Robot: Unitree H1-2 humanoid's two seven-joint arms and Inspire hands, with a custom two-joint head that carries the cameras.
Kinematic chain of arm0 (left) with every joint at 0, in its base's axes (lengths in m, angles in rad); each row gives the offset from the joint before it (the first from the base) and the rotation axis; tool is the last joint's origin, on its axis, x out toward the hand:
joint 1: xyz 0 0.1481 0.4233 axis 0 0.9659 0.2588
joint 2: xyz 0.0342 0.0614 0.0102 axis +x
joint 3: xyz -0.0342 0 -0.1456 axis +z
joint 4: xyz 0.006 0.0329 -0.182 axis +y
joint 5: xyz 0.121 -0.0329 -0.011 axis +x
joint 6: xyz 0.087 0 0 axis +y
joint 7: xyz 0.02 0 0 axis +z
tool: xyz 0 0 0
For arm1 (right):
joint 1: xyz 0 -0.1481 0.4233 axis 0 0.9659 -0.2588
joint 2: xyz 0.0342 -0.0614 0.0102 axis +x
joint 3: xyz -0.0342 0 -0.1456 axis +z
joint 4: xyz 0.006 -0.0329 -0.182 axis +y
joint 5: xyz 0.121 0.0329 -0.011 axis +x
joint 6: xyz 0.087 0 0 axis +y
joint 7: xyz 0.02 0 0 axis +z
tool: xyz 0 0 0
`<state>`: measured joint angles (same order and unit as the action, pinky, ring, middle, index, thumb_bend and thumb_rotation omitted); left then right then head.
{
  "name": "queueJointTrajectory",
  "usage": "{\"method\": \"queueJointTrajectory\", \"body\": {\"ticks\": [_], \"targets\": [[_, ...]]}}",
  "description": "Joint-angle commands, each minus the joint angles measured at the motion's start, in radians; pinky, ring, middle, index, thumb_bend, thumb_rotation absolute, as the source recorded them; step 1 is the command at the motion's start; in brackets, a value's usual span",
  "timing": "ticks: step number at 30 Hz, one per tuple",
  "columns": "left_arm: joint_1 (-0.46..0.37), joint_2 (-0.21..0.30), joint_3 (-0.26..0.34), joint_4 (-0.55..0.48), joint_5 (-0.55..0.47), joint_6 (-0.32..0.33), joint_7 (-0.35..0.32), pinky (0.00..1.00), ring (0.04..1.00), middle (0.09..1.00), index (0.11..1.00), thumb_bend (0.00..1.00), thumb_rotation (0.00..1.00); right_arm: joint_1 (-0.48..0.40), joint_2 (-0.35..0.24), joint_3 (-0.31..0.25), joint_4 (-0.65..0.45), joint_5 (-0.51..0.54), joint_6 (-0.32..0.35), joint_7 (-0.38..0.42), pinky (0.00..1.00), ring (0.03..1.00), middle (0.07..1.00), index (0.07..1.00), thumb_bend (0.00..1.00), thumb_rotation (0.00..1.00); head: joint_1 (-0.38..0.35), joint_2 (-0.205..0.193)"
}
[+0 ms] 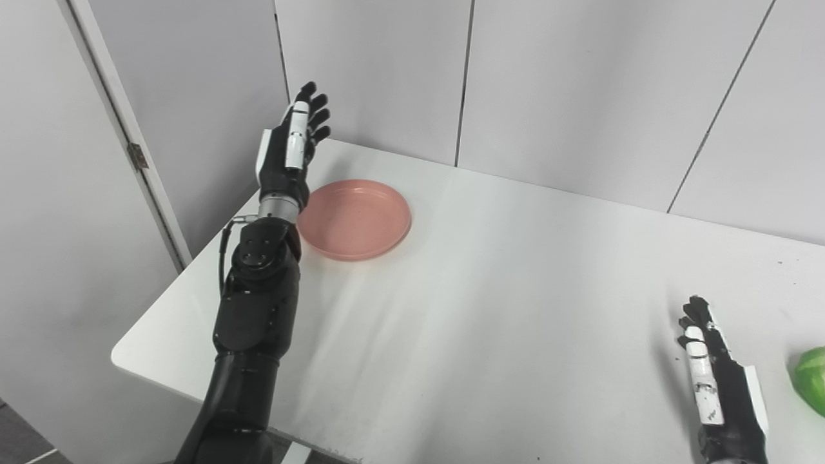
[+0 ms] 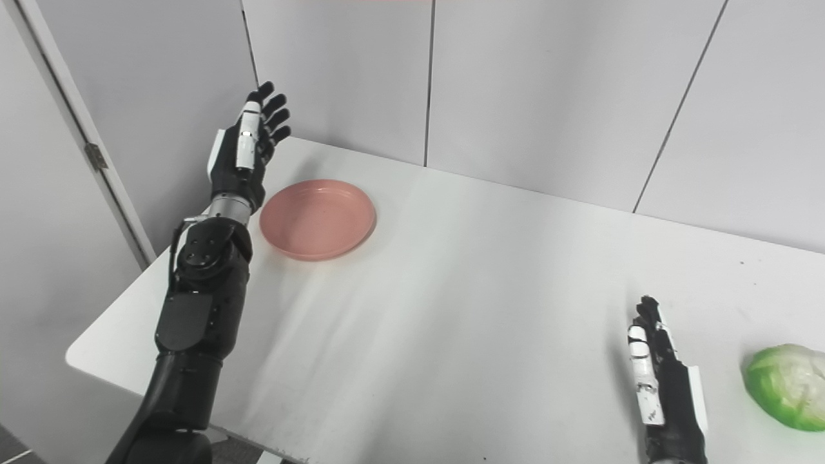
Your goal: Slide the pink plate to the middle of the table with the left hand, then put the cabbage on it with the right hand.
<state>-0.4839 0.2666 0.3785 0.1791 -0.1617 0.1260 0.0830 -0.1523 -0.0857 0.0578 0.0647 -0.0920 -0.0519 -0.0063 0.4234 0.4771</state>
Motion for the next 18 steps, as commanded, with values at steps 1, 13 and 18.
{"method": "queueJointTrajectory", "body": {"ticks": [1, 13, 18], "targets": [[-0.054, 0.037, 0.008, -0.004, -0.011, -0.048, 0.003, 0.89, 0.899, 0.904, 0.892, 0.44, 1.00, 0.019, -0.012, -0.010, 0.006, 0.008, -0.022, 0.011, 0.95, 0.942, 0.947, 0.946, 0.11, 1.00, 0.000, 0.001], [-0.053, 0.073, 0.037, 0.093, -0.035, -0.048, 0.014, 0.88, 0.903, 0.901, 0.885, 0.42, 1.00, 0.025, -0.010, -0.012, -0.014, 0.006, -0.003, 0.013, 0.96, 0.948, 0.952, 0.951, 0.10, 1.00, 0.002, 0.012], [-0.053, 0.089, 0.039, 0.135, -0.044, -0.059, 0.001, 0.92, 0.915, 0.917, 0.898, 0.42, 1.00, 0.027, -0.005, -0.014, -0.022, 0.006, 0.001, 0.013, 0.97, 0.949, 0.953, 0.951, 0.10, 1.00, -0.002, 0.019]]}}
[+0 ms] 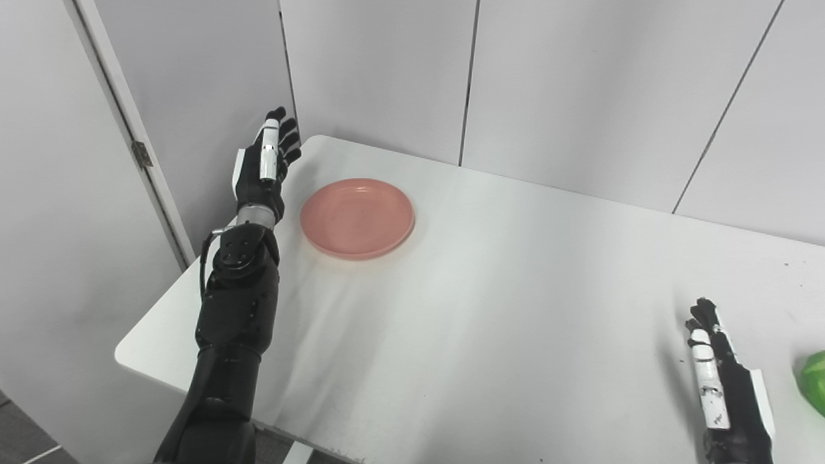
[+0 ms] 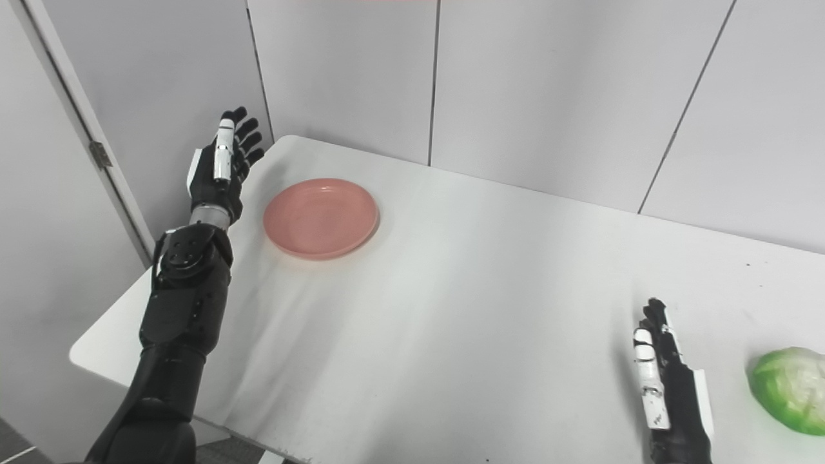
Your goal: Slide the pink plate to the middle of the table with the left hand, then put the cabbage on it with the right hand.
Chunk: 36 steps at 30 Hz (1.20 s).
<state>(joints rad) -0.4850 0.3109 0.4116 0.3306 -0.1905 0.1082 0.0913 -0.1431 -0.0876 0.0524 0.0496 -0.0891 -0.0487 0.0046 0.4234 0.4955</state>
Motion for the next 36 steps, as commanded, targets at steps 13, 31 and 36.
{"method": "queueJointTrajectory", "body": {"ticks": [13, 31, 36], "targets": [[-0.070, 0.067, 0.002, 0.148, -0.046, -0.089, -0.013, 0.93, 0.910, 0.903, 0.892, 0.41, 1.00, 0.017, -0.003, -0.008, 0.001, 0.004, -0.020, 0.005, 0.94, 0.937, 0.944, 0.944, 0.11, 1.00, -0.007, 0.011], [-0.120, 0.080, -0.016, 0.386, -0.044, -0.139, -0.001, 0.89, 0.900, 0.890, 0.879, 0.41, 1.00, 0.021, 0.003, -0.009, -0.007, -0.002, -0.024, 0.002, 0.92, 0.928, 0.934, 0.934, 0.12, 1.00, -0.011, 0.025], [-0.137, 0.076, -0.033, 0.460, -0.036, -0.166, -0.006, 0.89, 0.893, 0.895, 0.883, 0.40, 1.00, 0.021, 0.003, -0.007, -0.003, -0.015, -0.037, -0.005, 0.91, 0.918, 0.924, 0.922, 0.12, 1.00, -0.014, 0.029]]}}
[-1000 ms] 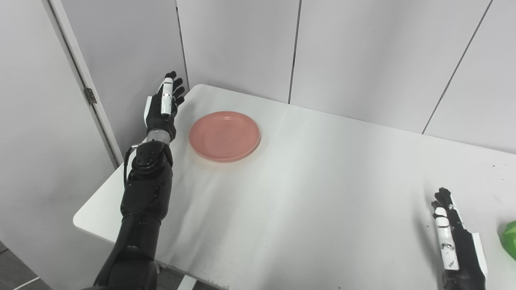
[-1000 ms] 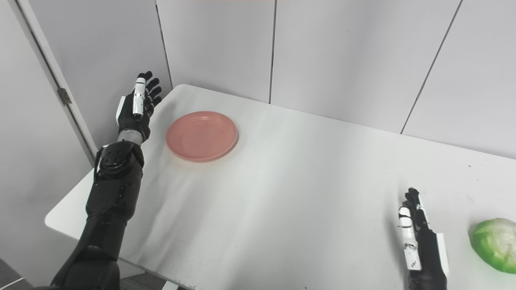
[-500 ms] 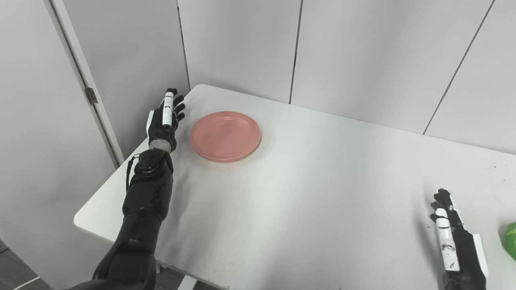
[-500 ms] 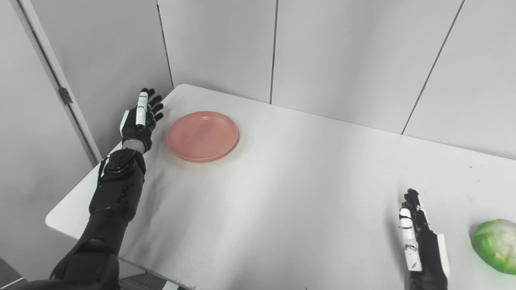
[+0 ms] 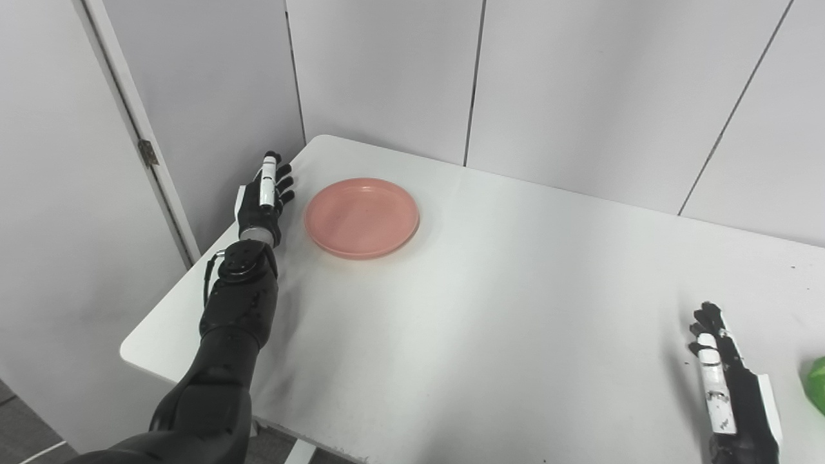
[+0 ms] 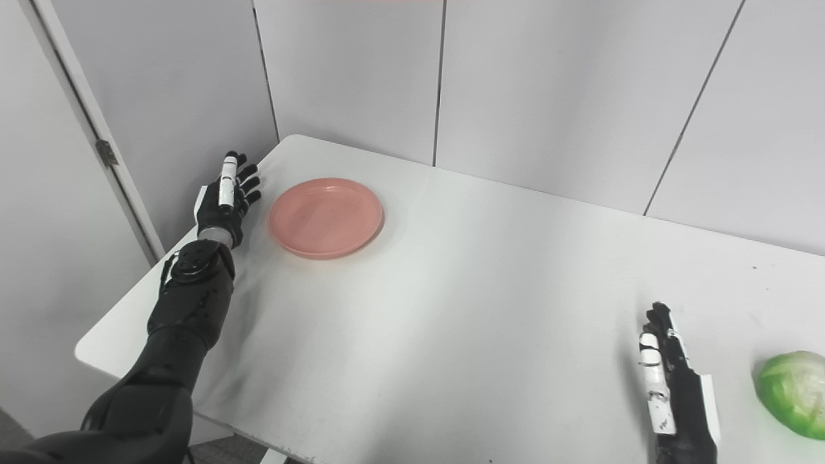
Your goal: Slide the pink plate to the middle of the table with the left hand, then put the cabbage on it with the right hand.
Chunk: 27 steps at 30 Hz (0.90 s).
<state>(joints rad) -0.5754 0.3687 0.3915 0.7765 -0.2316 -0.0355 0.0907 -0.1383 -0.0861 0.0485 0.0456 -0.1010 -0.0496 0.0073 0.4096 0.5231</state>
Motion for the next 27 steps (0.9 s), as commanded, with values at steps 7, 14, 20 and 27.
{"method": "queueJointTrajectory", "body": {"ticks": [7, 14, 20, 27], "targets": [[-0.067, 0.003, -0.031, 0.119, -0.006, -0.069, -0.026, 0.88, 0.884, 0.889, 0.873, 0.40, 1.00, 0.021, 0.003, -0.002, -0.014, -0.004, -0.016, -0.003, 0.92, 0.928, 0.933, 0.931, 0.12, 1.00, -0.010, 0.007], [-0.089, -0.027, -0.053, 0.216, -0.016, -0.116, -0.047, 0.88, 0.889, 0.887, 0.871, 0.41, 1.00, 0.024, 0.006, 0.000, -0.022, -0.023, -0.015, -0.008, 0.90, 0.913, 0.920, 0.919, 0.12, 1.00, -0.018, 0.012], [-0.072, -0.072, -0.062, 0.205, -0.050, -0.118, -0.083, 0.88, 0.890, 0.884, 0.870, 0.40, 1.00, 0.027, 0.014, -0.002, -0.032, -0.008, -0.005, -0.002, 0.92, 0.923, 0.931, 0.927, 0.13, 1.00, -0.027, 0.018], [-0.021, -0.120, -0.101, 0.102, -0.048, -0.079, -0.109, 0.86, 0.880, 0.877, 0.870, 0.40, 1.00, 0.027, 0.018, 0.000, -0.033, -0.032, -0.002, -0.011, 0.90, 0.910, 0.916, 0.918, 0.14, 1.00, -0.042, 0.029]]}}
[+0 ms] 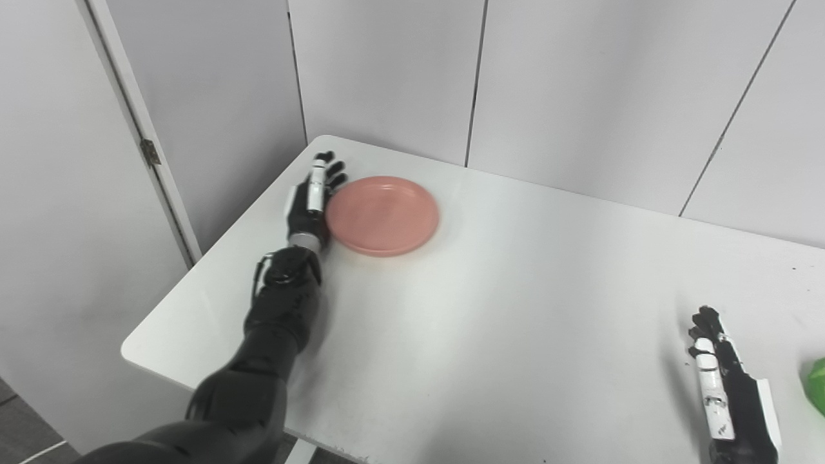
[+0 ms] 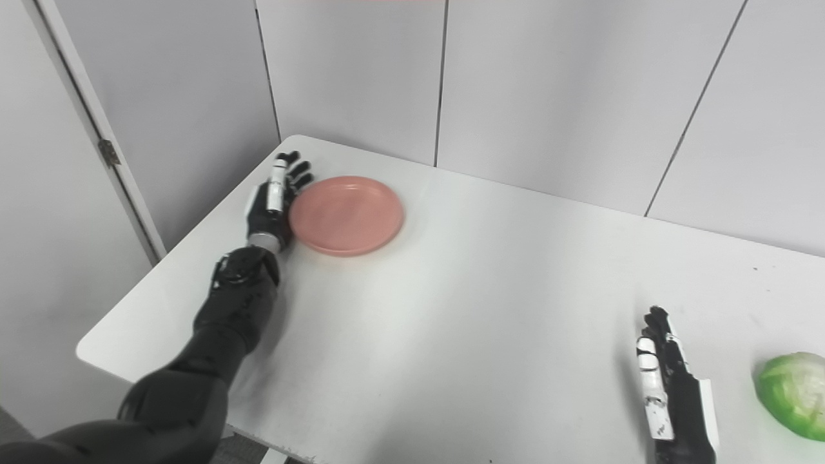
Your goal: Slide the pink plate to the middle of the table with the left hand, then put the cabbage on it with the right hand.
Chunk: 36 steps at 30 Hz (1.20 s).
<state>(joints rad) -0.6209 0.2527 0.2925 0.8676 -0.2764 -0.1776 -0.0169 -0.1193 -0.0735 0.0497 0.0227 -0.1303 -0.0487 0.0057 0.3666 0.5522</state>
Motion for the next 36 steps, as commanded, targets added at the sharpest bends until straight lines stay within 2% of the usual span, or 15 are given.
{"method": "queueJointTrajectory", "body": {"ticks": [1, 17, 23, 26, 29, 36], "targets": [[0.036, -0.014, -0.008, -0.018, -0.005, 0.076, -0.008, 0.87, 0.881, 0.879, 0.871, 0.40, 1.00, 0.008, 0.004, 0.000, -0.011, -0.009, -0.004, -0.010, 0.90, 0.908, 0.914, 0.915, 0.15, 1.00, -0.003, 0.002], [0.116, -0.104, -0.049, -0.268, -0.033, 0.247, -0.048, 0.90, 0.884, 0.880, 0.868, 0.40, 1.00, 0.013, 0.025, 0.011, -0.025, -0.045, 0.008, -0.018, 0.88, 0.904, 0.907, 0.899, 0.19, 1.00, -0.077, 0.027], [0.143, -0.139, -0.074, -0.339, -0.044, 0.293, -0.069, 0.89, 0.883, 0.883, 0.869, 0.41, 1.00, 0.014, 0.039, 0.016, -0.034, -0.067, 0.039, -0.026, 0.88, 0.909, 0.911, 0.904, 0.20, 1.00, -0.127, 0.041], [0.152, -0.155, -0.085, -0.361, -0.046, 0.306, -0.074, 0.88, 0.880, 0.876, 0.863, 0.40, 1.00, 0.013, 0.043, 0.021, -0.034, -0.082, 0.040, -0.034, 0.86, 0.901, 0.906, 0.896, 0.20, 1.00, -0.139, 0.044], [0.157, -0.169, -0.101, -0.369, -0.039, 0.314, -0.075, 0.88, 0.879, 0.876, 0.866, 0.40, 1.00, 0.010, 0.044, 0.023, -0.013, -0.079, 0.006, -0.036, 0.85, 0.897, 0.904, 0.893, 0.20, 1.00, -0.151, 0.047], [0.140, -0.180, -0.148, -0.335, -0.007, 0.309, -0.073, 0.87, 0.873, 0.881, 0.869, 0.41, 1.00, 0.008, 0.057, 0.025, -0.004, -0.074, -0.002, -0.043, 0.83, 0.885, 0.899, 0.889, 0.23, 1.00, -0.177, 0.054]]}}
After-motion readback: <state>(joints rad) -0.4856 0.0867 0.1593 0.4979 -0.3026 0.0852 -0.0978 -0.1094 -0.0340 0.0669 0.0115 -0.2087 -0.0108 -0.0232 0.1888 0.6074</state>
